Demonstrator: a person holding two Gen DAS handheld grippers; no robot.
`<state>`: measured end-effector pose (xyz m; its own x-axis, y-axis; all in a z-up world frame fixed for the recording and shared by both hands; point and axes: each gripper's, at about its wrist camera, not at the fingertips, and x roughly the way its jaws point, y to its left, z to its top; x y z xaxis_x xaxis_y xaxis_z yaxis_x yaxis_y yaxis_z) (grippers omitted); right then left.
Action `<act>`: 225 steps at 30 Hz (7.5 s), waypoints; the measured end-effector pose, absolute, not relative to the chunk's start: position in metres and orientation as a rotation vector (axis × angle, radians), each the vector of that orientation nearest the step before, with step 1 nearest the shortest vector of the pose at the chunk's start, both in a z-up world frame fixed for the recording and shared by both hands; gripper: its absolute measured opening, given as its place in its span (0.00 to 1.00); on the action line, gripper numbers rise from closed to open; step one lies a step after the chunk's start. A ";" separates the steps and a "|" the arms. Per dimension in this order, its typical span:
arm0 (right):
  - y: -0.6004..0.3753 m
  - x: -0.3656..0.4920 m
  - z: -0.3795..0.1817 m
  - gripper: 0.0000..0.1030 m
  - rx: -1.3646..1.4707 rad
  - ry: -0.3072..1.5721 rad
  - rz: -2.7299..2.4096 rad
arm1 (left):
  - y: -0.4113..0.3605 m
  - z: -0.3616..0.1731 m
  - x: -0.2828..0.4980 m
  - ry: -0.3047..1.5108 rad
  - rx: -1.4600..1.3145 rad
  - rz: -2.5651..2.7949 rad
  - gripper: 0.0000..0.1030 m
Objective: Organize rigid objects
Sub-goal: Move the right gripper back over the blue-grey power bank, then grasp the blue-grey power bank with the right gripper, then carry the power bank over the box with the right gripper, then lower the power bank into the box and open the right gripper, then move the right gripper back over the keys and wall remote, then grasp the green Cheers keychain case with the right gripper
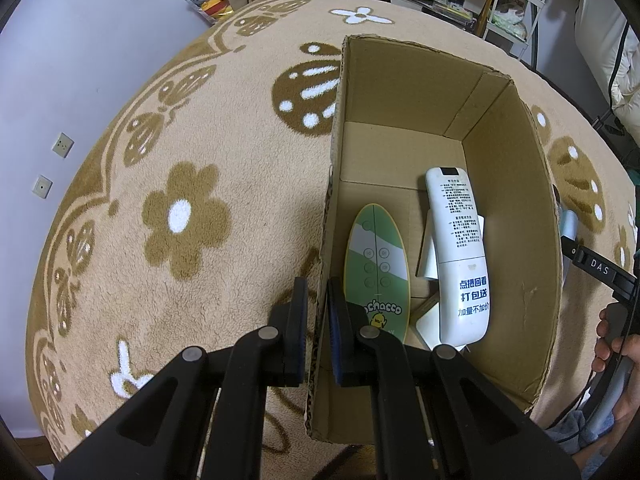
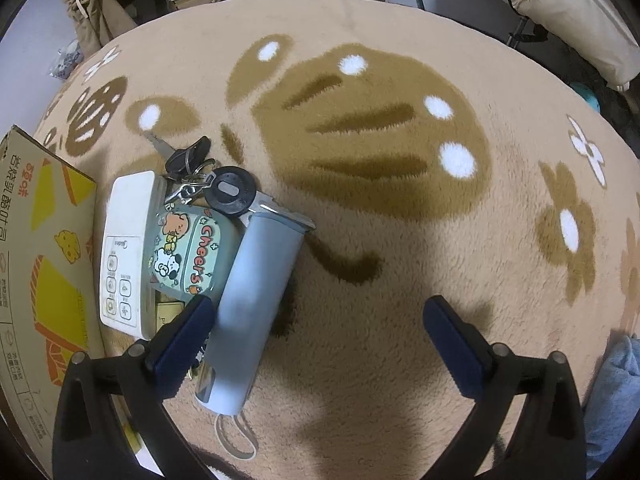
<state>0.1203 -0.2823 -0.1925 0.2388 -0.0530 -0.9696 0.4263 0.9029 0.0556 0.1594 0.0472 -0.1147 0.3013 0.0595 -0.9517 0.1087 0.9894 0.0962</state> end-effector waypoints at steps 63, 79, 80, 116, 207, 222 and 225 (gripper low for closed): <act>-0.237 0.120 -0.099 0.28 0.288 0.994 -0.144 | 0.050 -0.114 0.160 1.268 0.131 -0.043 0.08; -0.160 0.112 -0.049 0.28 0.230 0.849 0.093 | 0.051 -0.114 0.161 1.270 0.129 -0.044 0.08; -0.157 0.113 -0.051 0.28 0.233 0.850 0.110 | 0.051 -0.114 0.161 1.270 0.128 -0.043 0.08; -0.088 0.121 -0.103 0.28 0.102 0.952 0.276 | 0.046 -0.114 0.160 1.262 0.155 -0.045 0.10; -0.244 0.145 -0.194 0.74 0.269 1.143 -0.286 | 0.048 -0.115 0.161 1.262 0.161 -0.029 0.11; -0.252 0.143 -0.191 0.60 0.345 1.170 -0.238 | 0.049 -0.116 0.163 1.265 0.156 -0.032 0.11; -0.262 0.141 -0.182 0.60 0.412 1.149 -0.222 | 0.049 -0.117 0.163 1.264 0.162 -0.031 0.11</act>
